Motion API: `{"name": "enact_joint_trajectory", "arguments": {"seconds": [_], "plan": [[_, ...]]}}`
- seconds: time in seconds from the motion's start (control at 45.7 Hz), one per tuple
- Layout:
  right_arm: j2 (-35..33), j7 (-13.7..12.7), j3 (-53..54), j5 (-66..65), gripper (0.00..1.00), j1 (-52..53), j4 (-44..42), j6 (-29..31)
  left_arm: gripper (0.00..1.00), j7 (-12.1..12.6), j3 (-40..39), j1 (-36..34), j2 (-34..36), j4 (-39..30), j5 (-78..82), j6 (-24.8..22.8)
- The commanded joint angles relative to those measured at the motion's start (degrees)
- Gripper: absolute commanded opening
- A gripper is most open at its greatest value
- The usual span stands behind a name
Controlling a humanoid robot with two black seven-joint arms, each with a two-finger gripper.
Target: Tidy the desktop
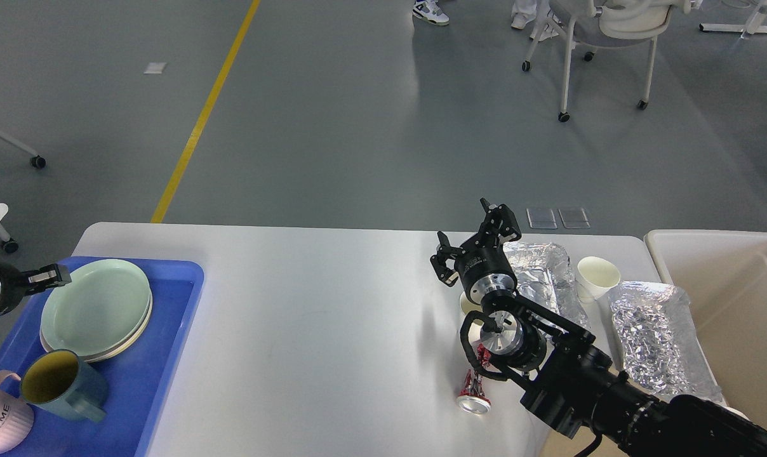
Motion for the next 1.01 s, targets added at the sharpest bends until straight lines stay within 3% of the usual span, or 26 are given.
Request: {"name": "enact_joint_trajectory", "arguments": {"seconds": [0.0,0.175,0.394,0.613,0.788,0.985], "plan": [[-0.08,0.0,0.01,0.0,1.0,0.0,-0.08,0.0,0.84,-0.01,-0.05,-0.09,0.0,-0.09,0.02,-0.4],[0.01,0.0,0.01,0.0,1.0,0.0,-0.08,0.0,0.96,-0.27,-4.7,-0.44,1.74,-1.58,0.19,-1.19],[0.01,0.0,-0.08,0.0,1.0,0.0,-0.08,0.0,0.96,-0.18,-25.08,-0.35,10.1,-6.59,0.19,-5.4],[0.01,0.0,0.01,0.0,1.0,0.0,-0.07,0.0,0.96,-0.45,-38.89,0.0,15.29,-6.95,0.19,-12.7],[-0.08,0.0,0.01,0.0,1.0,0.0,0.01,0.0,0.96,-0.36,-43.38,4.39,15.64,-7.21,0.28,-18.94],[0.01,0.0,0.01,0.0,1.0,0.0,-0.08,0.0,0.96,-0.27,-45.67,5.19,14.59,-7.47,1.95,-19.57]]}}
